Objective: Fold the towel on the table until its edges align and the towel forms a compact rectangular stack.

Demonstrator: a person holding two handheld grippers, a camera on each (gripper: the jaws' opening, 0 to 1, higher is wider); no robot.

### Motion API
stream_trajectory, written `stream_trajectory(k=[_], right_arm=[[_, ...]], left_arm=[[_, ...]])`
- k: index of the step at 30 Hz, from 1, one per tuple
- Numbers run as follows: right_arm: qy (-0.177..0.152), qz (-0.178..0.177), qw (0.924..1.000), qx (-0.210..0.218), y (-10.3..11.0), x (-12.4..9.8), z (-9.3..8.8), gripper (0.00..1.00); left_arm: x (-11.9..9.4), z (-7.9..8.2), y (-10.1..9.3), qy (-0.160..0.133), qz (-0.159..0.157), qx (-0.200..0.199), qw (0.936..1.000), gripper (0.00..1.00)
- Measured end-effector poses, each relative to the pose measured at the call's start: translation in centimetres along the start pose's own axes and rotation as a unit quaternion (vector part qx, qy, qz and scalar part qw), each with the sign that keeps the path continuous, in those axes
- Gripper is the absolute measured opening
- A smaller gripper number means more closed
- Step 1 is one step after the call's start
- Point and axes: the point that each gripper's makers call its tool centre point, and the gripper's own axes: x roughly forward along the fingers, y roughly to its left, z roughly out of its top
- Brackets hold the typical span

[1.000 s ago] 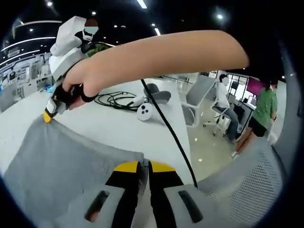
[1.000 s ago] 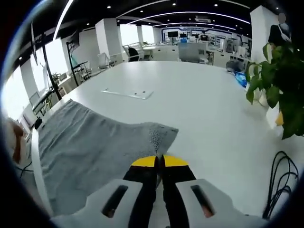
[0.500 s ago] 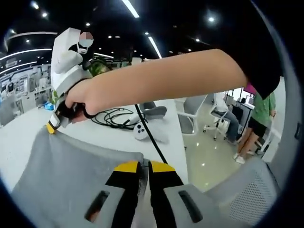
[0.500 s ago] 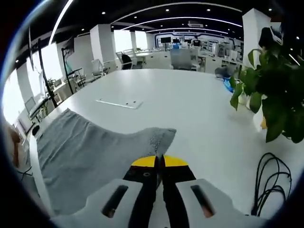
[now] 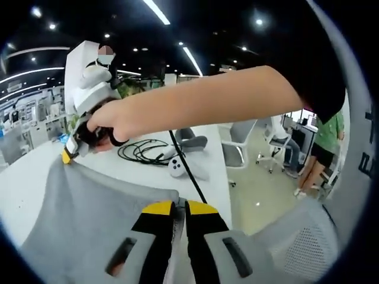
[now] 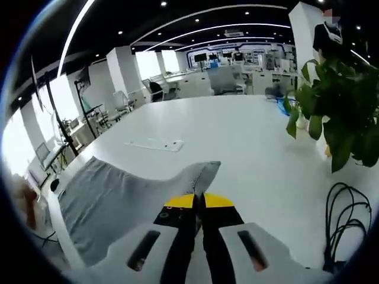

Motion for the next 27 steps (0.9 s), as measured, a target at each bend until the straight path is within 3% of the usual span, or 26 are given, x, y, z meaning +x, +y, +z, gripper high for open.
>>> stream_trajectory(k=[13,18,27], right_arm=[[-0.023,0.027,0.9993,-0.008,5.4,-0.2,4.2,0.0],[-0.026,0.035,0.9987,-0.028,7.6,0.0,5.5,0.0],[-0.043,0.052,0.9976,-0.017,10.7,-0.5,7.8,0.0]], left_arm=[[-5.8,3.1,1.3,-0.049,0.038,-0.019,0.9979,0.08],[-7.7,3.3,1.6,-0.053,0.053,-0.022,0.9969,0.07],[-10.8,4.9,1.8,-0.08,0.078,-0.022,0.9935,0.08]])
